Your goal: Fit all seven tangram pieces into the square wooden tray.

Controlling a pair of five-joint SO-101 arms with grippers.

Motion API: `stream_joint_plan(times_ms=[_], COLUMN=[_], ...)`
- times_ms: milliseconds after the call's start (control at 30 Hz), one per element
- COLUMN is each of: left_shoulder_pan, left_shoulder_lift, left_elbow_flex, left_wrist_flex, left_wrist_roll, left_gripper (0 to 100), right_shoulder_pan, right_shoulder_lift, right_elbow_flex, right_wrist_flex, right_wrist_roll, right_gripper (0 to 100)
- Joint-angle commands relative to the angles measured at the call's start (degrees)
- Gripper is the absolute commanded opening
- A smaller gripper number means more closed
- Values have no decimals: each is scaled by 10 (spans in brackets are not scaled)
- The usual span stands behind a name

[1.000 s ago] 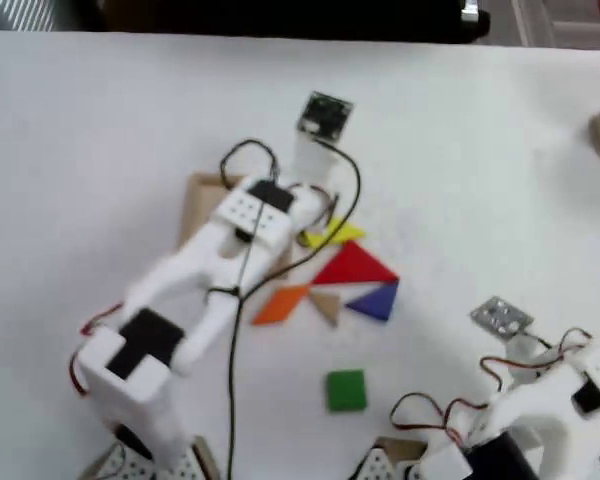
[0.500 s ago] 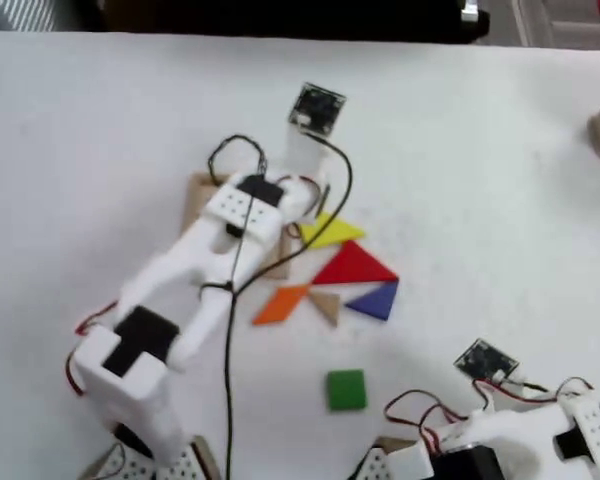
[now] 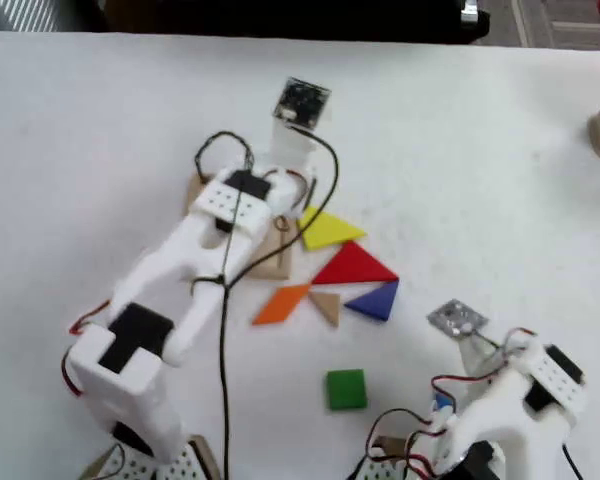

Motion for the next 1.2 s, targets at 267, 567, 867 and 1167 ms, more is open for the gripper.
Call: stream_joint_plan(times_ms=[267,567,867,1167], left_shoulder_pan=[-21,-22,-29,-33], left_shoulder_lift=[-39,-39,-39,-39], left_elbow_flex=[-18,-19,-20,-16], left_wrist_flex=[-22,-22,-22,-39], left_wrist_roll=[-2,-5,-5,-5], left_gripper=[23,23,23,23], right_shoulder_pan=[-201,-243,-216,-144], right_shoulder_lift=[3,-4,-18,-270], right_elbow_flex=[-60,-93,-110,-44], right_wrist_flex=[-120,-85,30,94], right_wrist_roll=[-292,-372,-291,-218], right_gripper=[17,17,17,17])
